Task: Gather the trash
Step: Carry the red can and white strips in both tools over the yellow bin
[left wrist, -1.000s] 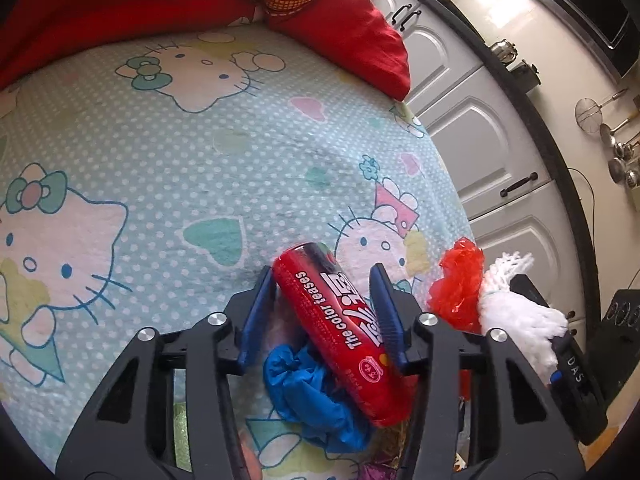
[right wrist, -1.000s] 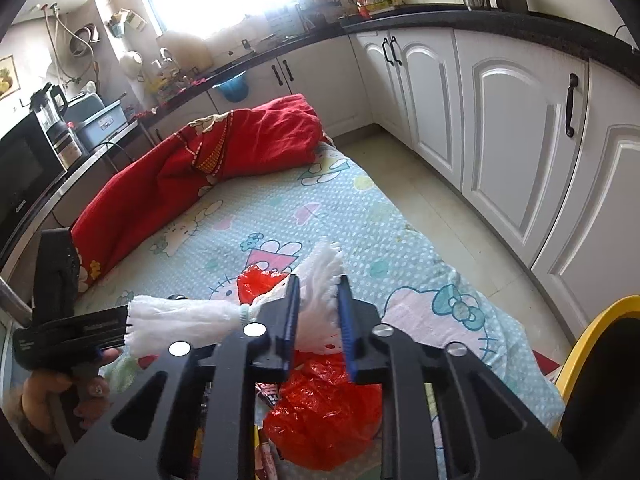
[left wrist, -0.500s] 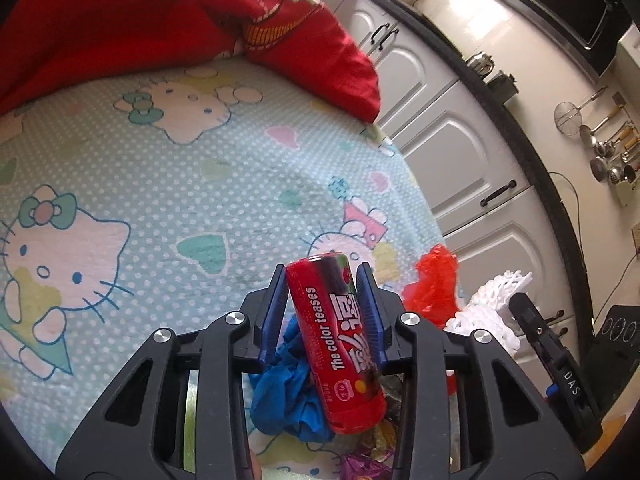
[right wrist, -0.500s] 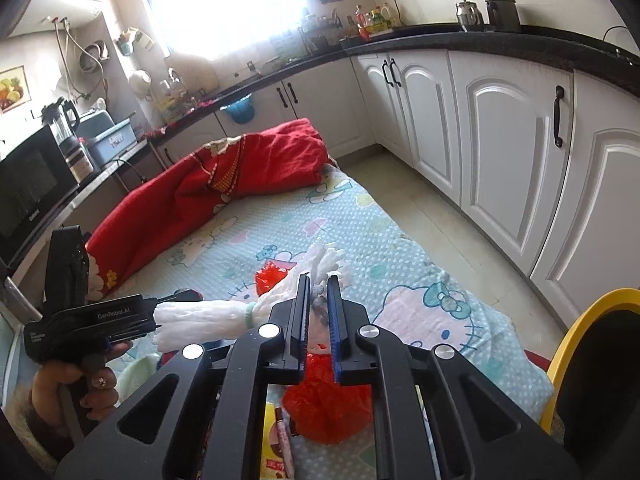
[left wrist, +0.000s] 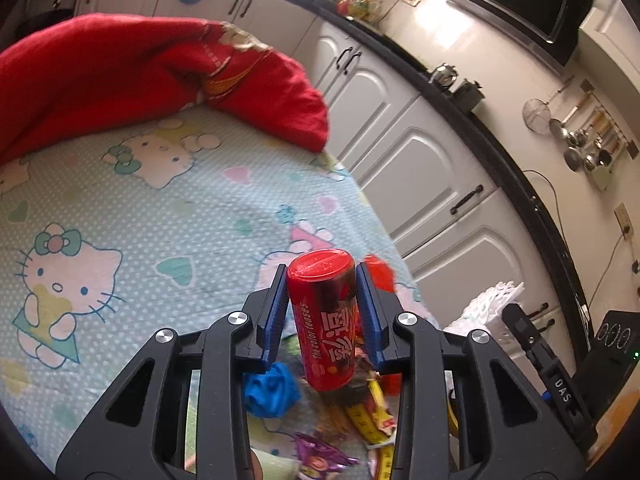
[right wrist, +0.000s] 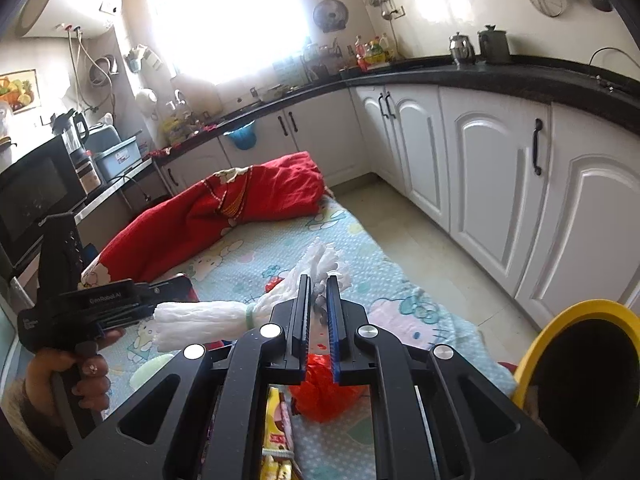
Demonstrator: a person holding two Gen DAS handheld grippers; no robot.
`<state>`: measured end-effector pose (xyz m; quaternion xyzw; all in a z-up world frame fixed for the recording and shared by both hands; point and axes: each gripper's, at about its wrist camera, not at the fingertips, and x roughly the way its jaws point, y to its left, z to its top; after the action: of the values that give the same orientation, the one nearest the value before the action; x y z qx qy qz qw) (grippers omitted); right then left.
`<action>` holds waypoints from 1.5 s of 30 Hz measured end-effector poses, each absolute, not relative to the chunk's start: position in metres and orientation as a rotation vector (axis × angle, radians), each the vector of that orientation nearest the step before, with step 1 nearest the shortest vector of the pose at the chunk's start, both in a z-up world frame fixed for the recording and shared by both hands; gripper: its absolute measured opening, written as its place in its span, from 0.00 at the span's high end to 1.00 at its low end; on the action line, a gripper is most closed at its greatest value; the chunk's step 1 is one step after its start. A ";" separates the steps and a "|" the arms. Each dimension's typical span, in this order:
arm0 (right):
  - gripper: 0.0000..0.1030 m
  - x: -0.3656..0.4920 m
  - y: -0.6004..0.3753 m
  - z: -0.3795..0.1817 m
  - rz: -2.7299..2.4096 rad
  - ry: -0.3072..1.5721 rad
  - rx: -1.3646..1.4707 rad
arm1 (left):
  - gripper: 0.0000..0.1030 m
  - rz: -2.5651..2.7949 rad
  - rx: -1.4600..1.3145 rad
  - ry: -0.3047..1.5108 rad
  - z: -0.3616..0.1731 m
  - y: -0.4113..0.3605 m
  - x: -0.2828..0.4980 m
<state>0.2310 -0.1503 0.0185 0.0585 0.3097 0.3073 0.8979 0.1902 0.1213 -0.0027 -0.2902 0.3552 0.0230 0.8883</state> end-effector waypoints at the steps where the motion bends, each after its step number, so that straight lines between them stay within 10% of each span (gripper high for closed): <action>1: 0.92 0.229 -0.155 0.020 0.631 0.637 0.126 | 0.75 0.040 -0.595 0.731 0.001 0.117 0.190; 45: 0.92 0.198 -0.360 0.026 0.268 0.563 0.263 | 0.75 -0.254 -0.377 0.720 0.033 -0.076 0.219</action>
<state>0.1980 -0.3604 0.0258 0.1290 0.2763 0.1315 0.9433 0.2194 -0.0760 0.0328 -0.1826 0.3491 -0.1232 0.9108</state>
